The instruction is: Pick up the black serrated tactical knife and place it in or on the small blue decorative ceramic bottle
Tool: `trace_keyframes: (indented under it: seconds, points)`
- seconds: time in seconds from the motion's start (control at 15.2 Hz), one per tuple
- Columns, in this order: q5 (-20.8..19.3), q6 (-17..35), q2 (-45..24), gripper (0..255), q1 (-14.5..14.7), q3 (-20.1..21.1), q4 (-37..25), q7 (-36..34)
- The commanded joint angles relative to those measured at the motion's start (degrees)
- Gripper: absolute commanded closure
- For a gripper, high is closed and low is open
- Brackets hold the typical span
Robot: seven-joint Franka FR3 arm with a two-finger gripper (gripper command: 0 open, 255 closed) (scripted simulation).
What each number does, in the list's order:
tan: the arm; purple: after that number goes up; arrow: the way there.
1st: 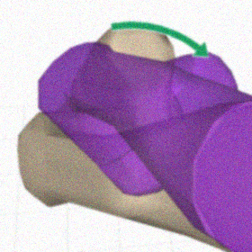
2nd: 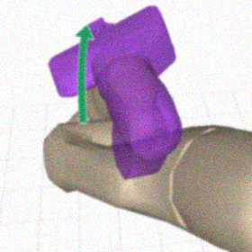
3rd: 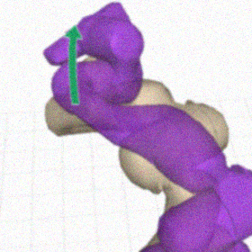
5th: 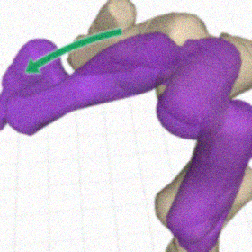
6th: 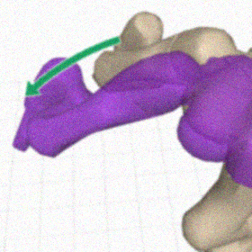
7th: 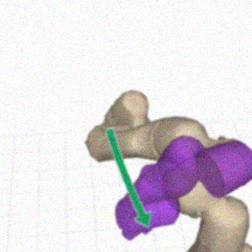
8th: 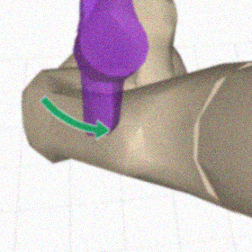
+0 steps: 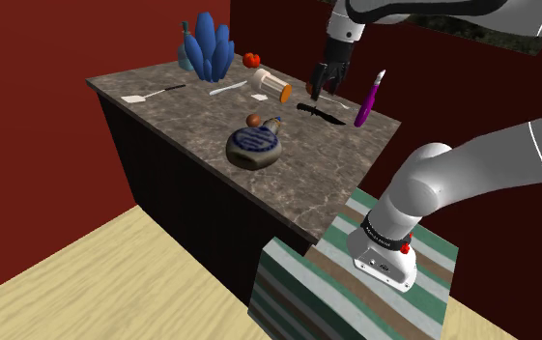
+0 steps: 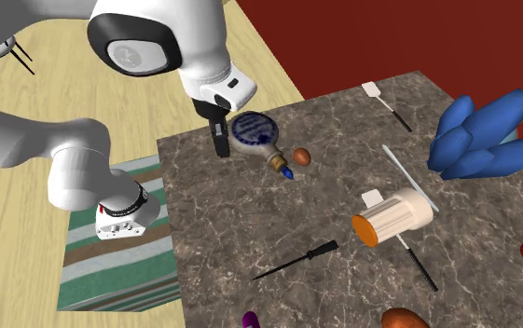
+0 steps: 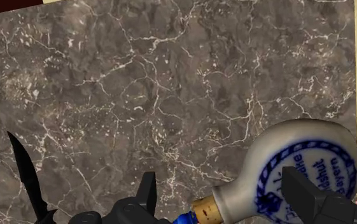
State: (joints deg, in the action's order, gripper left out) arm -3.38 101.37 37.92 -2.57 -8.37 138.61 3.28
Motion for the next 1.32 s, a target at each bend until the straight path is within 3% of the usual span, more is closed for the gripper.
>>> trace_keyframes:
  seconds: [0.0,0.66,1.25]
  points:
    - [-0.9,2.6,-3.1,0,-0.6,-2.1,-0.5,2.2]
    - [-1.2,13.3,-20.9,0,-2.3,-11.7,-7.1,13.6]
    - [6.1,19.0,-40.5,0,-4.3,-17.9,-19.0,26.0]
